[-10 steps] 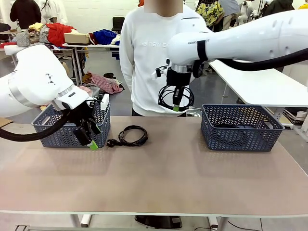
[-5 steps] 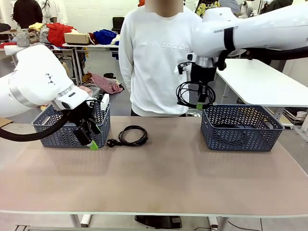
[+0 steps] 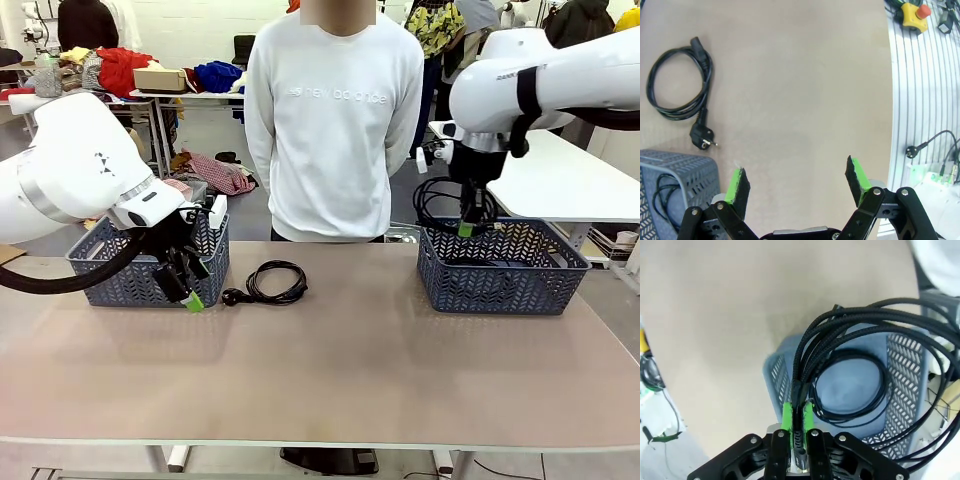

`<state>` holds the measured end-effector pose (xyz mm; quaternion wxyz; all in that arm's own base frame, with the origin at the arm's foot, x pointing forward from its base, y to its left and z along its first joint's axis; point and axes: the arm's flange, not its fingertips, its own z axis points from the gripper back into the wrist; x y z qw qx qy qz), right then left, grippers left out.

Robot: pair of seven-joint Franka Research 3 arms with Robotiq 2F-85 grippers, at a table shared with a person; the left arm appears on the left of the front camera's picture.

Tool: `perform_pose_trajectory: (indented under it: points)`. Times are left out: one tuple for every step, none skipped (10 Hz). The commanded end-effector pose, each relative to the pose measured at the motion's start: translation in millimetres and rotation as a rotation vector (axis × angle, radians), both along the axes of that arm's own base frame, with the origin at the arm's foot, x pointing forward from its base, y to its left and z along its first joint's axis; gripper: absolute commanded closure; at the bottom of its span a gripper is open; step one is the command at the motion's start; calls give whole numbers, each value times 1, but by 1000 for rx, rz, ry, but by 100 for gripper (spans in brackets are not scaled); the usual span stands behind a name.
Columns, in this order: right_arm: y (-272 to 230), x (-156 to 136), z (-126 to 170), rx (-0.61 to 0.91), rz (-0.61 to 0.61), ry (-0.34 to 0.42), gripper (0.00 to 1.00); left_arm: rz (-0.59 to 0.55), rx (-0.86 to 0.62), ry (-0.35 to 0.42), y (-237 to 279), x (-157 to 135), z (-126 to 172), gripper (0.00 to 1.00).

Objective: Organize the cables according to human instructions.
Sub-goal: Pick up a bundle of cables and place it in the basket indicated by the human.

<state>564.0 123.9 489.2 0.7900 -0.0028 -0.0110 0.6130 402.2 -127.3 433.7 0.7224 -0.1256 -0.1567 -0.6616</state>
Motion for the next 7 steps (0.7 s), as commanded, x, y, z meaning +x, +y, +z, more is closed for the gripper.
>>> perform_pose_trajectory:
  points:
    - [-23,-7,-5,37,14,-20,100,4,0,-4,0,-1,0,0]
    - [-32,-5,-9,30,10,-32,100,4,0,-4,0,-1,0,0]
    - [-41,-3,-15,25,21,-42,100,4,0,-4,0,-1,0,0]
    - [-50,-1,-22,27,41,-46,100,4,0,-4,0,-1,0,0]
    - [-57,1,-30,33,45,-39,100,4,0,-4,0,-1,0,0]
    - [-65,2,-36,30,51,-36,100,4,0,-4,0,-1,0,0]
    - [-72,1,-40,31,47,-33,100,4,0,-4,0,-1,0,0]
